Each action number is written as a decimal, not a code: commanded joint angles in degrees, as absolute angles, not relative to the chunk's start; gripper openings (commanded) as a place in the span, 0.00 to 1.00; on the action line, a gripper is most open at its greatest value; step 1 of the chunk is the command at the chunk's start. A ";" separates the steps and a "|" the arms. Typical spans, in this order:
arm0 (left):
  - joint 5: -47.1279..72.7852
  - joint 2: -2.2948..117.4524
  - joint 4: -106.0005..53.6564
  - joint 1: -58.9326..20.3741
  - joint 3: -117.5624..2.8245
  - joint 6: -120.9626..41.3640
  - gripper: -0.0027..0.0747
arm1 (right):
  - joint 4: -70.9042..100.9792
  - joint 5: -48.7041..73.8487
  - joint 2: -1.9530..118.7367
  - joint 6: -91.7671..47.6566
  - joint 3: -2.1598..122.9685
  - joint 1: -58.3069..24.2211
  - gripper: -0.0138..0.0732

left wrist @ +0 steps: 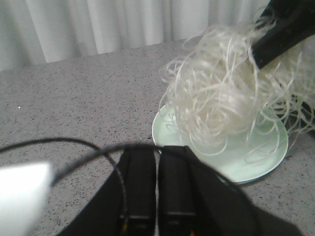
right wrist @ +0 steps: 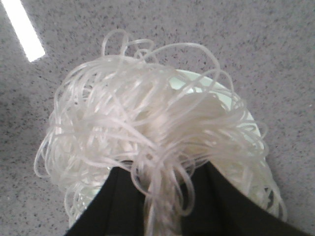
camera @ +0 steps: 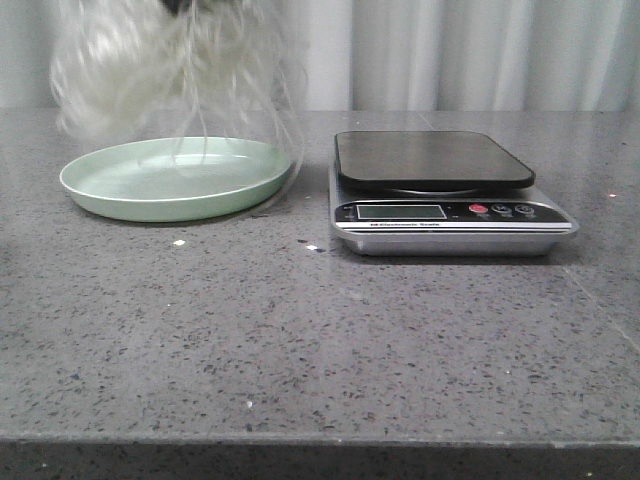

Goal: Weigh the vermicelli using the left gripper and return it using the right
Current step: 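Carry the vermicelli over the plate and lower it with the right gripper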

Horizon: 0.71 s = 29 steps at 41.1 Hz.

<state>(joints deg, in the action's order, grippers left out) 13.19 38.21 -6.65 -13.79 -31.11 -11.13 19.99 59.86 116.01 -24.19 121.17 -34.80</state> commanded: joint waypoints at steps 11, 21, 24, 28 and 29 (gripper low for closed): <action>8.58 38.06 -7.05 -13.83 -32.70 -10.65 0.21 | 20.13 56.47 117.76 -24.60 123.14 -34.76 0.34; 8.58 38.06 -7.05 -13.83 -32.70 -10.65 0.21 | 19.97 56.99 118.66 -24.60 123.14 -34.76 0.35; 8.58 38.06 -7.05 -13.83 -32.70 -10.65 0.21 | 19.97 57.02 118.66 -24.60 123.14 -34.76 0.38; 8.58 38.06 -7.05 -13.83 -32.70 -10.65 0.21 | 19.97 57.07 118.54 -24.60 123.14 -34.76 0.48; 8.58 38.06 -7.05 -13.83 -32.70 -10.65 0.21 | 19.97 57.07 118.54 -24.60 123.14 -34.76 0.51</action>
<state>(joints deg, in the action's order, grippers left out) 13.10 38.21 -6.65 -13.79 -31.11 -11.13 18.72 59.52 122.33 -24.23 121.17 -34.80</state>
